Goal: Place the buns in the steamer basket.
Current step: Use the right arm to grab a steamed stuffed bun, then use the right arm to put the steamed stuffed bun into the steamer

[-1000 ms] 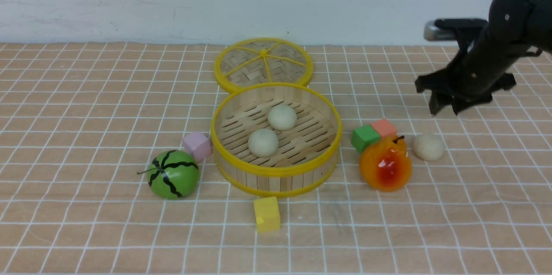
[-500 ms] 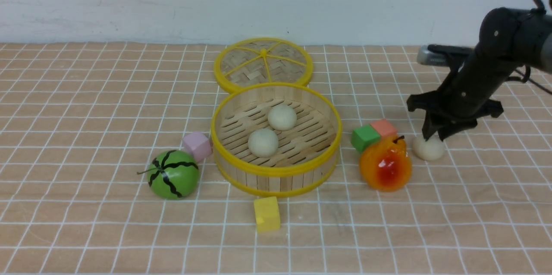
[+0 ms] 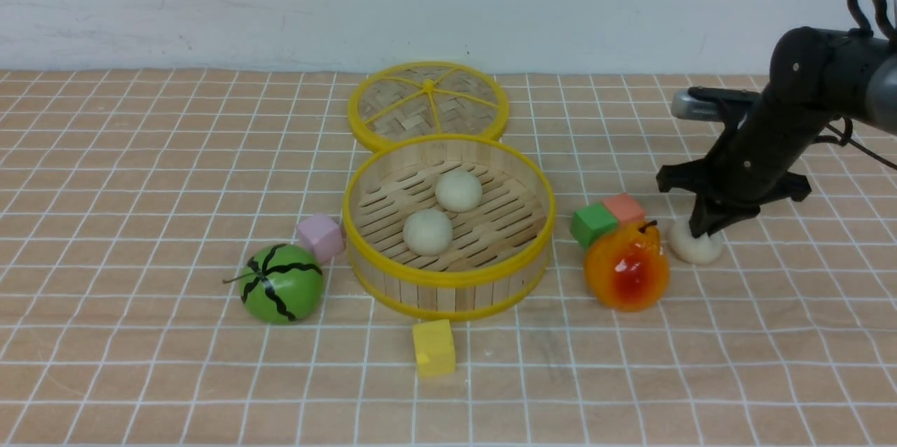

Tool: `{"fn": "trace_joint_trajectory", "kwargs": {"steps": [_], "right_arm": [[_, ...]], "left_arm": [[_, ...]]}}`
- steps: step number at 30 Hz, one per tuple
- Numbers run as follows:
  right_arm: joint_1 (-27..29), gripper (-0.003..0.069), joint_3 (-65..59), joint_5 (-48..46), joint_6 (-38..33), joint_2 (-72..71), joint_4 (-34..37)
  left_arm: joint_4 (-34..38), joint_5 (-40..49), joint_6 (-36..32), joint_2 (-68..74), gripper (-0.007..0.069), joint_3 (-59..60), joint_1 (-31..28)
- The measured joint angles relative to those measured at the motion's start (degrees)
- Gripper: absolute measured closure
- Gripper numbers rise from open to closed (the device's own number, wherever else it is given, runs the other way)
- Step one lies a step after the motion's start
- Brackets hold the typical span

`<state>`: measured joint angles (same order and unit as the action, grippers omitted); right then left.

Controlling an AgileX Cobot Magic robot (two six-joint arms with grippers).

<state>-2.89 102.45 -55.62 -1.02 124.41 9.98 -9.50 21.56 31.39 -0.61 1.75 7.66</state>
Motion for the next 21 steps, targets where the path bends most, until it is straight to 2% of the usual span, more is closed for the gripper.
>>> {"fn": "trace_joint_trajectory", "kwargs": {"steps": [8,14,21], "right_arm": [[-1.7,0.0656,5.8,-2.8,-0.2,-4.6,4.8],[-10.1,0.0656,9.2,-2.2,-3.5,-6.7,12.9],[-18.7,0.0655,9.2,0.0,-4.7,-3.3,11.9]], "left_arm": [[0.0,0.0,0.0,0.0,0.0386,0.0,0.0],[0.0,0.0,0.0,0.0,0.0386,0.0,0.0],[0.0,0.0,0.0,0.0,0.0386,0.0,0.0]]}}
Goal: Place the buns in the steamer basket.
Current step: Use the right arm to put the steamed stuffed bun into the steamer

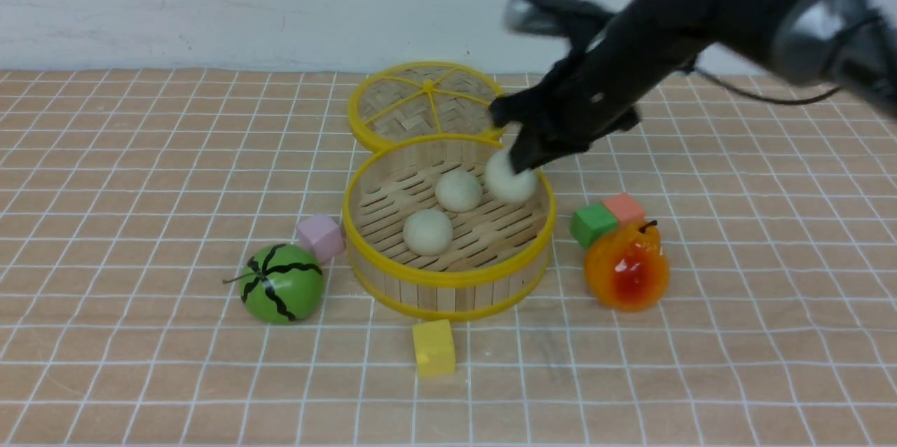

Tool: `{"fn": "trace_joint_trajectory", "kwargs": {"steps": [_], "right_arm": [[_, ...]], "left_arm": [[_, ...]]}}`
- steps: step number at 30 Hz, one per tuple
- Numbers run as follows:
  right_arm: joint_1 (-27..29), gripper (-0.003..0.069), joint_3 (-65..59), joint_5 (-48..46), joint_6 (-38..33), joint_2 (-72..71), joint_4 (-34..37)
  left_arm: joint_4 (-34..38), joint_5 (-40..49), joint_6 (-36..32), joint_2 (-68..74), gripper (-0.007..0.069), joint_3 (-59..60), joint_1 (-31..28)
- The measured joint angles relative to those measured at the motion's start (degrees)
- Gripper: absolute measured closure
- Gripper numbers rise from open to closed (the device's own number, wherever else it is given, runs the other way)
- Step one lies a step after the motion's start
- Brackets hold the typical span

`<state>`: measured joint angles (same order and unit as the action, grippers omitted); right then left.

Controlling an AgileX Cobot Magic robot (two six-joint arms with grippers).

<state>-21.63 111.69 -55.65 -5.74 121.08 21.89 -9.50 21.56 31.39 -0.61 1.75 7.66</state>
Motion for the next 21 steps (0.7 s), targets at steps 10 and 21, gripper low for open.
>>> {"fn": "trace_joint_trajectory", "kwargs": {"steps": [10,21], "right_arm": [[-2.4,0.0592,0.0,5.0,0.6,7.7,-4.9],[-0.7,0.0228,2.5,-6.2,1.4,-0.7,-8.0]], "left_arm": [[0.0,0.0,0.0,0.0,0.0386,0.0,0.0],[0.0,0.0,0.0,0.0,0.0386,0.0,0.0]]}}
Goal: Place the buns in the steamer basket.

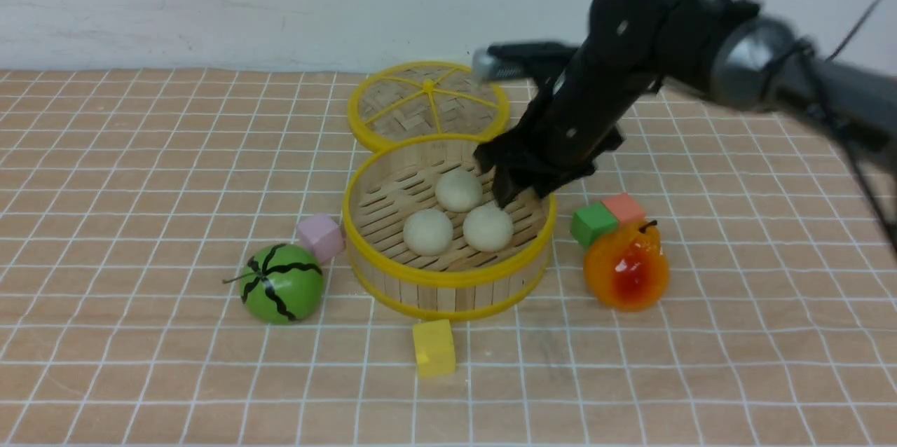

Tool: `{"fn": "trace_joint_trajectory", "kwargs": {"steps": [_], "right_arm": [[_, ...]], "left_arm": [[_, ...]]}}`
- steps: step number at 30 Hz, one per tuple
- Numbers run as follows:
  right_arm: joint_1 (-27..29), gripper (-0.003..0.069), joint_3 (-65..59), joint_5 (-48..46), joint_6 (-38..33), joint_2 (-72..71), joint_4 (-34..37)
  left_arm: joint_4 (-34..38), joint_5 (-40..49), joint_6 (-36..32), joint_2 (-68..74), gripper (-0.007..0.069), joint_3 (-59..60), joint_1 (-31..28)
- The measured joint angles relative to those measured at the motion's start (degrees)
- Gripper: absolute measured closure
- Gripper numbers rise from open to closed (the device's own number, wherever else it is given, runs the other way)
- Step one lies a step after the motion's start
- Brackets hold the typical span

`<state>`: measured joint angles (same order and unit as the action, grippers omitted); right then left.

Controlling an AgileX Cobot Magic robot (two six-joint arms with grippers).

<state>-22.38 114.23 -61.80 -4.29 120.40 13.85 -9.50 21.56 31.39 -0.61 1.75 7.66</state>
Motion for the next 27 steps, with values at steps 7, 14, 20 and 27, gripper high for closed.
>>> {"fn": "trace_joint_trajectory", "kwargs": {"steps": [7,14,20,27], "right_arm": [[4.2,0.0225,0.3,-8.7,0.0,-13.5,-0.5],[9.4,0.0447,-5.2,-9.8,0.0,-32.5,-1.2],[9.7,0.0646,-21.1,-10.1,0.0,-47.7,-3.4],[9.7,0.0679,-47.1,-2.5,1.0,-65.6,-5.4]], "left_arm": [[0.0,0.0,0.0,0.0,0.0386,0.0,0.0],[0.0,0.0,0.0,0.0,0.0386,0.0,0.0],[0.0,0.0,0.0,0.0,0.0386,0.0,0.0],[0.0,0.0,0.0,0.0,0.0386,0.0,0.0]]}}
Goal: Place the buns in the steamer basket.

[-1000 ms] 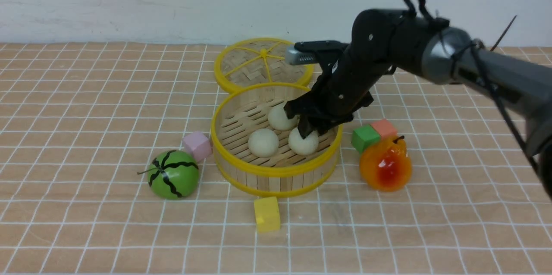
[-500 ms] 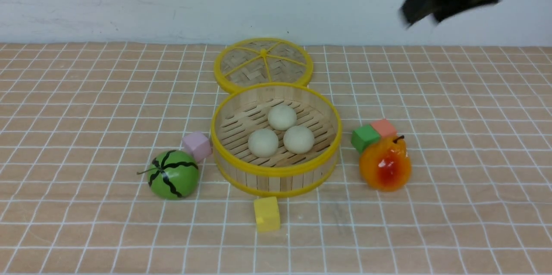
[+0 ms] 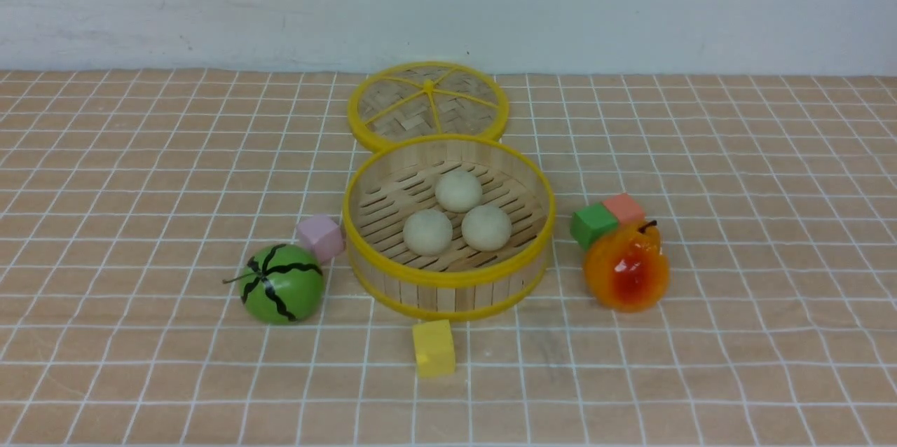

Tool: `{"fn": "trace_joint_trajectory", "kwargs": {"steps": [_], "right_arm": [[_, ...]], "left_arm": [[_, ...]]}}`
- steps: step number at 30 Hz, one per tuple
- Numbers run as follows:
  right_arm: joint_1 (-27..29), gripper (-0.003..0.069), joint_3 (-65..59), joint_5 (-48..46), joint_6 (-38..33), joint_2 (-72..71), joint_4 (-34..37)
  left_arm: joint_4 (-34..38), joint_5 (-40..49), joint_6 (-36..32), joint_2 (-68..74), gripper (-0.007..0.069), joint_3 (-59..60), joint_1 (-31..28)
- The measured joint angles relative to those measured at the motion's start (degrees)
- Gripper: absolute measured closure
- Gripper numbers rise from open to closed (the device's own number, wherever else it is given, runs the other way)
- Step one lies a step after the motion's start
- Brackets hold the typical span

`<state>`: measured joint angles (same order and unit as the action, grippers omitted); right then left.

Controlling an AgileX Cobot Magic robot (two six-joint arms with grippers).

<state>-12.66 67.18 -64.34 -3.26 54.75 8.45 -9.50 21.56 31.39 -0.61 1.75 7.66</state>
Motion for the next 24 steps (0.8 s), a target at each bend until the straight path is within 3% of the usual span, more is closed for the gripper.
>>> {"fn": "trace_joint_trajectory", "kwargs": {"steps": [7,11,19,24], "right_arm": [[0.0,0.0678,-28.4,15.0,0.1,-22.7,0.1],[0.0,0.0678,-38.6,18.5,0.1,-33.7,-0.2],[0.0,0.0675,-45.0,22.0,0.1,-48.3,-0.2],[0.0,0.0671,-45.0,22.9,0.1,-50.3,-0.2]], "left_arm": [[0.0,0.0,0.0,0.0,0.0386,0.0,0.0],[0.0,0.0,0.0,0.0,0.0386,0.0,0.0],[0.0,0.0,0.0,0.0,0.0386,0.0,0.0],[0.0,0.0,0.0,0.0,0.0386,0.0,0.0]]}}
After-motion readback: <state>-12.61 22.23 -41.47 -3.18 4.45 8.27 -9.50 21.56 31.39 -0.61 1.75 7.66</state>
